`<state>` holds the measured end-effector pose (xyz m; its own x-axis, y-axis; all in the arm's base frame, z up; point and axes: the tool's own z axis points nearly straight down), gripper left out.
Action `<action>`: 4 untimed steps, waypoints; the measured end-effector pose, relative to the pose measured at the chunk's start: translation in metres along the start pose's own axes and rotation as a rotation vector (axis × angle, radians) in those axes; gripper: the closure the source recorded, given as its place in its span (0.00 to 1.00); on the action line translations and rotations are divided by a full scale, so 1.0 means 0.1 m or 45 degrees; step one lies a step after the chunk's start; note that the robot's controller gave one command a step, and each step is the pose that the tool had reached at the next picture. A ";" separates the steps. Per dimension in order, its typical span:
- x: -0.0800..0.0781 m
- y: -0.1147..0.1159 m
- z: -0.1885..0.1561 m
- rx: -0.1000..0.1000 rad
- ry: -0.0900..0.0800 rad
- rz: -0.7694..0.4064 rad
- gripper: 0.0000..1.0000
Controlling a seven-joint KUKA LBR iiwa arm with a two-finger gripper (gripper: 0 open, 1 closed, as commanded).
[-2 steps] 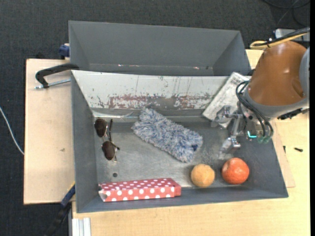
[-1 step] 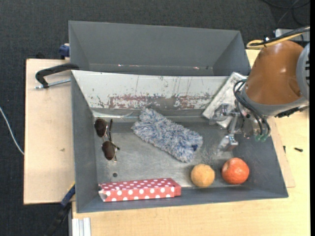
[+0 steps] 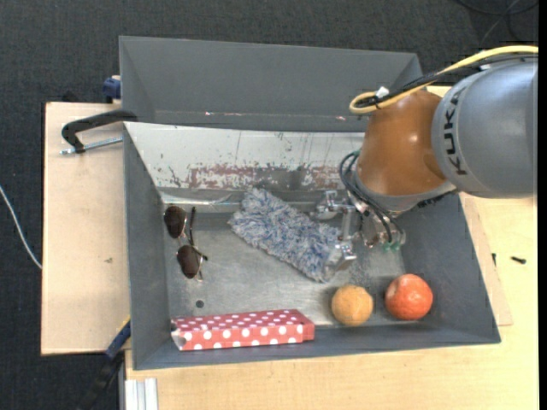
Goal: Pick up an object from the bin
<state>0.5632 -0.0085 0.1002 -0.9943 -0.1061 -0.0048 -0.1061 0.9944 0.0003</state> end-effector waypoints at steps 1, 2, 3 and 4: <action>-0.11 0.30 0.29 0.002 0.001 -0.022 0.00; -0.10 0.16 0.01 0.001 -0.004 0.056 0.00; -0.13 0.30 0.27 0.002 -0.002 -0.021 0.00; -0.19 0.21 0.25 -0.005 -0.005 0.184 1.00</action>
Offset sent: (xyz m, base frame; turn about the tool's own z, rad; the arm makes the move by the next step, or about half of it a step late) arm 0.0028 0.0068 0.0056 0.0971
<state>0.5796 0.0143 0.0756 -0.9992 0.0381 -0.0083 0.0381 0.9993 0.0052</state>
